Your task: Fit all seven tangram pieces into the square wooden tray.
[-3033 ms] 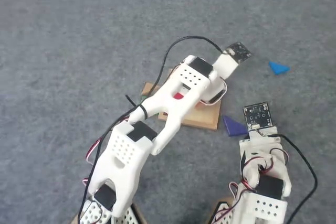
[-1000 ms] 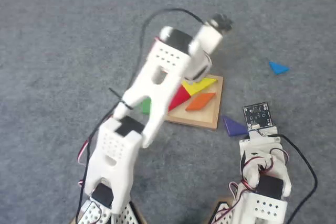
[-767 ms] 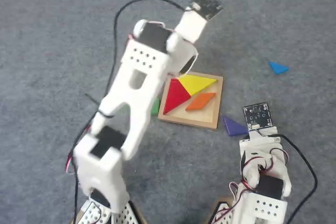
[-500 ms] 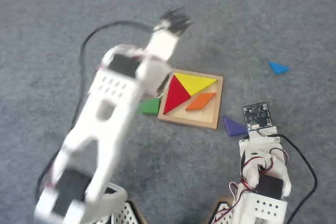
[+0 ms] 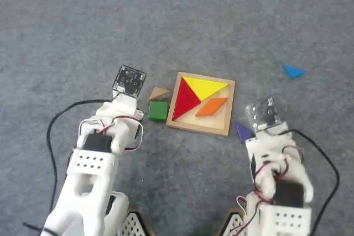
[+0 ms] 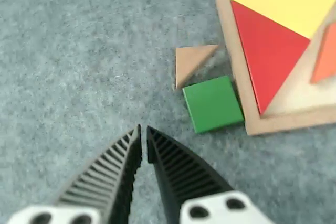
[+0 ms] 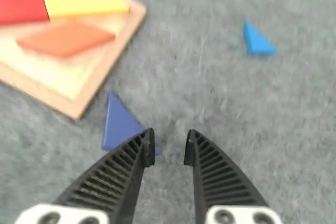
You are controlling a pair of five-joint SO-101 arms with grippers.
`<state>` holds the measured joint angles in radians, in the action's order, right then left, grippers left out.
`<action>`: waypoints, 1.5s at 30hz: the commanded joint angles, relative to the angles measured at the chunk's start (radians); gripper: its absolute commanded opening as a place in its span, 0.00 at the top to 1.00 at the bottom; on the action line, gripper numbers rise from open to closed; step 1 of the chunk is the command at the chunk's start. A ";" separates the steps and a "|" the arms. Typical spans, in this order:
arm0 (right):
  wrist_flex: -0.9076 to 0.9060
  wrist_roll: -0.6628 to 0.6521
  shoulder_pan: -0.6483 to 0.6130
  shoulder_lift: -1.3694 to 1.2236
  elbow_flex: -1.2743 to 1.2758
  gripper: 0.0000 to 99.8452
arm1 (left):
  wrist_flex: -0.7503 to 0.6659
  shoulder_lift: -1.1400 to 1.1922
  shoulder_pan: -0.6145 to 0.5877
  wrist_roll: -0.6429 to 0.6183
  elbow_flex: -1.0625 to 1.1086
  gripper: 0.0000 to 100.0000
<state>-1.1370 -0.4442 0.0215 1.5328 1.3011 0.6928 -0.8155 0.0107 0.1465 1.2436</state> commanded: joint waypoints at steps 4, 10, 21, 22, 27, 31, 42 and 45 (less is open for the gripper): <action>0.002 0.167 -0.303 -0.774 -0.503 0.88 | -0.359 -0.034 -0.044 -0.003 0.171 0.99; 0.002 0.284 -0.490 -1.251 -0.818 0.88 | -0.644 -0.038 -0.002 0.006 0.344 0.99; 0.165 0.281 -0.516 -1.593 -0.882 0.88 | -0.660 -0.038 0.009 0.069 0.352 0.99; 0.165 0.281 -0.513 -1.607 -0.895 0.88 | -0.660 -0.038 0.009 0.069 0.352 0.99; 0.174 0.282 -0.467 -1.684 -0.979 0.88 | -0.658 -0.038 0.009 0.069 0.352 0.99; 0.168 0.281 -0.430 -1.774 -1.060 0.88 | -0.658 -0.038 0.009 0.069 0.352 0.99; 0.139 0.279 -0.369 -1.750 -1.112 0.88 | -0.658 -0.038 0.009 0.071 0.352 0.99; 0.139 0.285 -0.389 -1.684 -1.112 0.88 | -0.658 -0.038 0.009 0.072 0.352 0.99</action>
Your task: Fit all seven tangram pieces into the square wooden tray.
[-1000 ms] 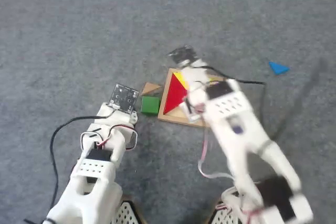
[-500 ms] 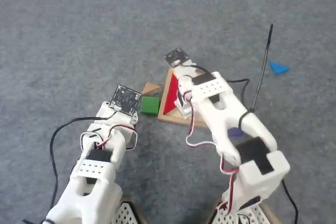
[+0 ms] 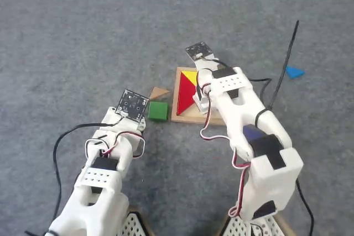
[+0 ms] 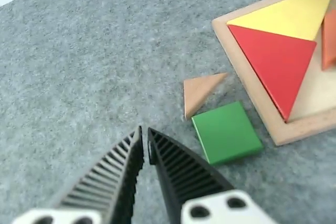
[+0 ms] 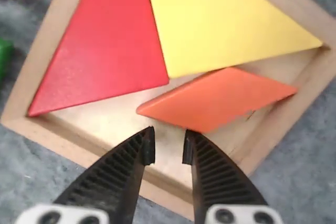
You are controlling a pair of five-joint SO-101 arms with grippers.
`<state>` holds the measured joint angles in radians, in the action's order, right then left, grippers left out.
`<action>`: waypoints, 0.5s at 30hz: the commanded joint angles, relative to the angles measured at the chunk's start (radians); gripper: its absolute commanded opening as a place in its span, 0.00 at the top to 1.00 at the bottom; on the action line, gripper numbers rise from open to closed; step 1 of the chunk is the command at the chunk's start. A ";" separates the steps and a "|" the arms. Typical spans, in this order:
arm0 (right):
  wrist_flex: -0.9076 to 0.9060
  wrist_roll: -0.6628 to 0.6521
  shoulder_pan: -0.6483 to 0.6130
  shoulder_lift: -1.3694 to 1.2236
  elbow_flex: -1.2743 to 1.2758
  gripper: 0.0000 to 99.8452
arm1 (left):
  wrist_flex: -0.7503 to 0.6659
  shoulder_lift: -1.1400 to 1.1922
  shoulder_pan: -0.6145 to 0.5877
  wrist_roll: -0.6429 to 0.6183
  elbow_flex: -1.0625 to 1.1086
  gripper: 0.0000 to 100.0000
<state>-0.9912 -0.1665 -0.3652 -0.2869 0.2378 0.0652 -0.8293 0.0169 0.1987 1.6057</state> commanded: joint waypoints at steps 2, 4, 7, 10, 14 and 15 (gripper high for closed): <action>-0.001 0.009 -0.031 0.180 -0.049 0.88 | -0.031 -0.025 0.003 0.020 -0.008 0.99; 0.007 0.011 -0.054 0.208 -0.054 0.88 | -0.031 -0.023 0.003 0.020 -0.008 0.99; 0.058 0.011 -0.074 0.211 -0.051 0.88 | -0.031 -0.023 0.003 0.020 -0.008 0.99; 0.084 0.011 -0.079 0.185 -0.054 0.88 | -0.031 -0.023 0.003 0.020 -0.008 0.99; 0.090 0.009 -0.076 0.119 -0.055 0.88 | -0.031 -0.020 0.003 0.020 -0.008 0.99; 0.087 0.008 -0.073 0.105 -0.051 0.88 | -0.031 -0.020 0.003 0.020 -0.008 0.99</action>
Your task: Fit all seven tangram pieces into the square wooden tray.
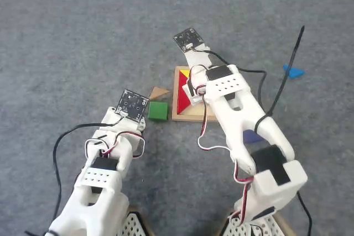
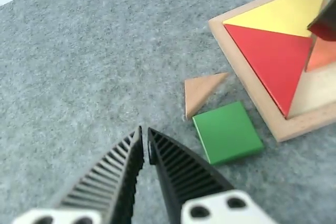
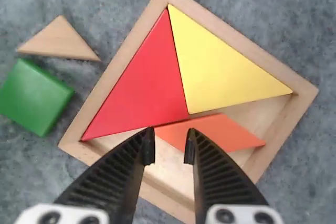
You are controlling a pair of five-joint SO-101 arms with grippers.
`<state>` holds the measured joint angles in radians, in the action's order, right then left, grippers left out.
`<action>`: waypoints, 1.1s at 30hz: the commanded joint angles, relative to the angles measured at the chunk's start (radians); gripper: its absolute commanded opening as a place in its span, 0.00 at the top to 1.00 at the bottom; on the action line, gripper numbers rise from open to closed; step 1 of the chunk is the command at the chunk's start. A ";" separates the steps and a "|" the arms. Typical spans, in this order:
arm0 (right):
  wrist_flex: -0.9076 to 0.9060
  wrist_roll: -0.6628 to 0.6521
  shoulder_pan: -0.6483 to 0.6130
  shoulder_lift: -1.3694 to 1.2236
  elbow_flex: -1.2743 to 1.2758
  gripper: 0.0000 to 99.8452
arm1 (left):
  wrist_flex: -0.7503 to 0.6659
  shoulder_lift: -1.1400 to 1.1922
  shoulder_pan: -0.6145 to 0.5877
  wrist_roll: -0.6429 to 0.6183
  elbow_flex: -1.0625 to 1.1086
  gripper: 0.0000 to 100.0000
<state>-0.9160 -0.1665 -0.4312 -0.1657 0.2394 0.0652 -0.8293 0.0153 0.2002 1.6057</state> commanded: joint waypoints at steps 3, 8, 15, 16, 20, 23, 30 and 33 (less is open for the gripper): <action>-0.001 0.008 -0.004 -0.030 -0.040 0.88 | -0.031 -0.020 0.005 0.018 -0.008 0.99; 0.056 0.005 0.004 -0.038 -0.006 0.88 | -0.031 -0.020 0.005 0.018 -0.008 0.99; 0.061 -0.044 -0.002 -0.038 0.054 0.88 | -0.031 -0.020 0.005 0.018 -0.007 0.99; 0.061 -0.057 -0.002 -0.038 0.063 0.88 | -0.031 -0.020 0.005 0.018 -0.007 0.99; 0.056 -0.068 0.007 -0.028 0.100 0.88 | -0.031 -0.018 0.005 0.018 -0.007 0.99; 0.054 -0.069 0.016 -0.027 0.114 0.88 | -0.031 -0.018 0.005 0.018 -0.007 0.99; 0.001 -0.069 0.087 0.004 0.104 0.88 | -0.031 -0.018 0.005 0.018 -0.007 0.99; -0.013 -0.068 0.131 0.082 0.106 0.88 | -0.031 -0.018 0.005 0.018 -0.007 0.99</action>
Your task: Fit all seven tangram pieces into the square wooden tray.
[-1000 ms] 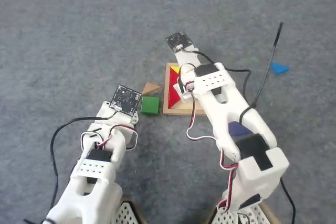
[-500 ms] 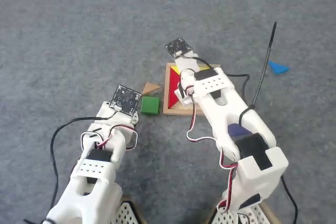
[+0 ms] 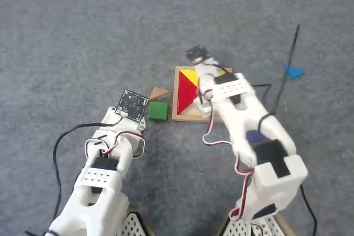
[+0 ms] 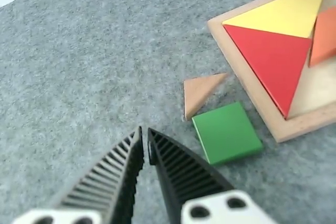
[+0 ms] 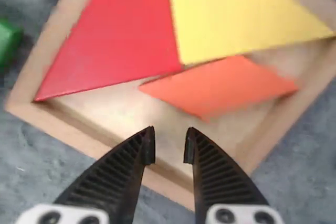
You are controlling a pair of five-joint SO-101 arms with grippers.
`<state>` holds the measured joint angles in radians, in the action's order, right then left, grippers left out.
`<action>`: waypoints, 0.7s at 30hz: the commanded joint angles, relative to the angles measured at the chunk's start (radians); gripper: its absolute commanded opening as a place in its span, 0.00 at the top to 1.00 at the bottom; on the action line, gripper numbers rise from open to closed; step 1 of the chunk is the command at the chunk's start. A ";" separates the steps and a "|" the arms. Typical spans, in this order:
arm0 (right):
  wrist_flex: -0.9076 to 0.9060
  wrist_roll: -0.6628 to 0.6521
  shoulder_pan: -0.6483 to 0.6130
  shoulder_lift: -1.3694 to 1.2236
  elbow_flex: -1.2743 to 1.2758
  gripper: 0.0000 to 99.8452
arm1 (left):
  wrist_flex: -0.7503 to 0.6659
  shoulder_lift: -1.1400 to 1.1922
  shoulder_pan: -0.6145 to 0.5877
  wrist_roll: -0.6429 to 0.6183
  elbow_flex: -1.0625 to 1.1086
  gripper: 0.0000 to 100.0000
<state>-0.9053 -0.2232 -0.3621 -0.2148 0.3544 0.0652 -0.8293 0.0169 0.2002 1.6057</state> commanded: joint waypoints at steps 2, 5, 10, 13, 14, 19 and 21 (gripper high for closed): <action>-0.025 -0.005 0.076 0.186 -0.009 0.88 | -0.031 -0.018 0.003 0.018 -0.007 0.99; -0.016 0.000 0.065 0.243 -0.012 0.88 | -0.031 -0.018 0.003 0.018 -0.007 0.99; 0.047 0.049 -0.036 0.245 -0.043 0.88 | -0.031 -0.018 0.003 0.018 -0.007 0.99; 0.073 0.054 -0.094 0.194 -0.074 0.88 | -0.031 -0.018 0.003 0.018 -0.007 0.99; 0.073 0.054 -0.107 0.166 -0.084 0.88 | -0.031 -0.018 0.003 0.018 -0.007 0.99; 0.073 0.055 -0.114 0.036 -0.130 0.88 | -0.031 -0.018 0.003 0.018 -0.007 0.99; 0.073 0.055 -0.111 0.002 -0.140 0.88 | -0.031 -0.018 0.003 0.018 -0.007 0.99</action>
<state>-0.8531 -0.1803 -0.4695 -0.1857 0.2885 0.0652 -0.8293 0.0169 0.2002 1.6057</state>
